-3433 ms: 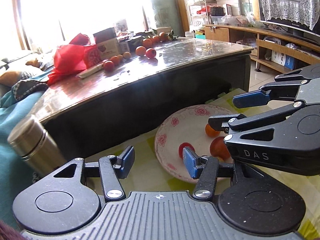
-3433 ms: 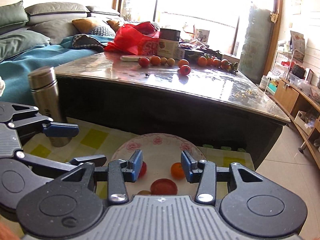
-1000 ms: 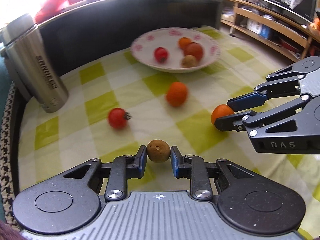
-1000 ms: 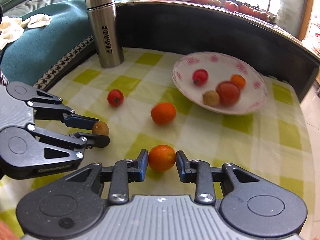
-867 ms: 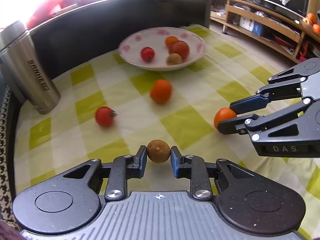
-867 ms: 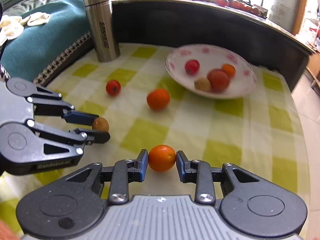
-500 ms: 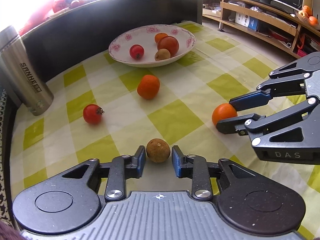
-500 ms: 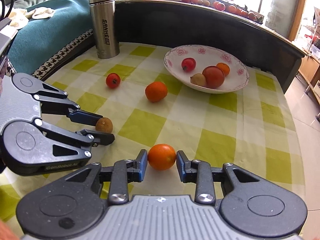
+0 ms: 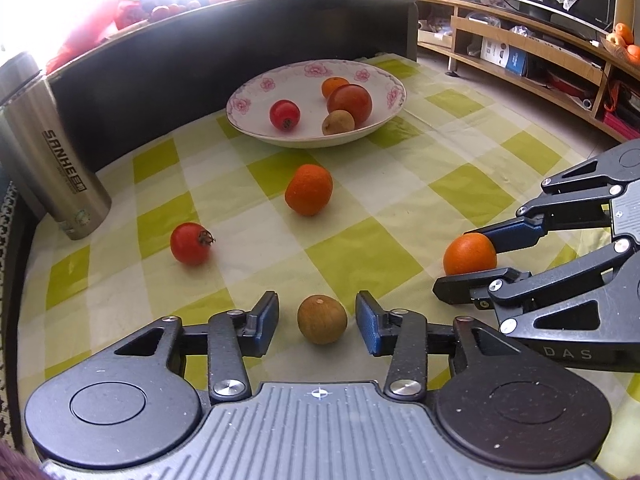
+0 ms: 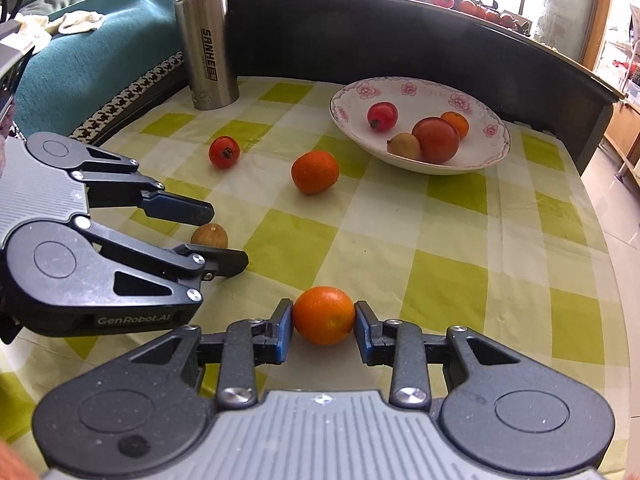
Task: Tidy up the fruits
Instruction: 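Lift the orange in the right tool while the left tool lifts the brown fruit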
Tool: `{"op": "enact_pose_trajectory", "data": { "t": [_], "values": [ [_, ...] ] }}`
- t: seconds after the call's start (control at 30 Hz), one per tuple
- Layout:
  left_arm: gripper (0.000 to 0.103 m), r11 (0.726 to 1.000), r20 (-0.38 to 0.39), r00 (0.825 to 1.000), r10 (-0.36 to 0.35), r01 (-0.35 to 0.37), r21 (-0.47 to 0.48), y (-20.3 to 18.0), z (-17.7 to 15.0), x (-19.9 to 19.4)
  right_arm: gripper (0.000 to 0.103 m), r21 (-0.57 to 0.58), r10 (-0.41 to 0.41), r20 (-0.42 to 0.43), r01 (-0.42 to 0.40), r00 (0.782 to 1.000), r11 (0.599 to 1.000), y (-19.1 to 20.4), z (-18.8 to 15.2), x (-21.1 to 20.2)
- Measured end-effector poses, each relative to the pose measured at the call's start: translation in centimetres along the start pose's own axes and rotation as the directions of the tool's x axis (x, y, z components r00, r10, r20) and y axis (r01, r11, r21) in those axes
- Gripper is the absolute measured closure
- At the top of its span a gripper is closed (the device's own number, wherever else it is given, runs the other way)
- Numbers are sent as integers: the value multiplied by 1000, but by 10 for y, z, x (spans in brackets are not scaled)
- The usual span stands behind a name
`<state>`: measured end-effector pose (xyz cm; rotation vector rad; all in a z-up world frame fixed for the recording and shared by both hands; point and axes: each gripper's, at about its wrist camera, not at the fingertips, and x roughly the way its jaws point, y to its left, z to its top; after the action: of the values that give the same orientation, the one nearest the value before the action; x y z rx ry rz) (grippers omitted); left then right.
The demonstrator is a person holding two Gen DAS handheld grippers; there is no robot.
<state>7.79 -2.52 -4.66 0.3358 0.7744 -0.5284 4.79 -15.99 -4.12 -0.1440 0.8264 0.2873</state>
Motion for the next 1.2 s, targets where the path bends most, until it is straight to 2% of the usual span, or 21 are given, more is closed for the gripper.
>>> {"op": "enact_pose_trajectory", "data": {
  "t": [0.17, 0.23, 0.37, 0.8, 1.2],
  "values": [
    [55, 1000, -4, 1000, 9, -9, 2, -3, 0, -1, 65, 5, -1, -2, 1, 1000, 1000, -1, 0, 0],
    [62, 1000, -14, 1000, 6, -5, 3, -5, 0, -3, 65, 2, -13, -7, 13, 1000, 1000, 0, 0, 0],
    [70, 1000, -31, 999, 16, -15, 16, -9, -2, -6, 66, 2, -27, -14, 27, 1000, 1000, 0, 1, -1],
    [70, 997, -47, 998, 51, -48, 56, -17, -1, -10, 66, -23, -67, -22, 66, 998, 998, 5, 4, -1],
    [70, 996, -26, 998, 54, -52, 77, -21, 5, -13, 66, -31, -72, -13, 72, 997, 997, 8, 9, -3]
  ]
}}
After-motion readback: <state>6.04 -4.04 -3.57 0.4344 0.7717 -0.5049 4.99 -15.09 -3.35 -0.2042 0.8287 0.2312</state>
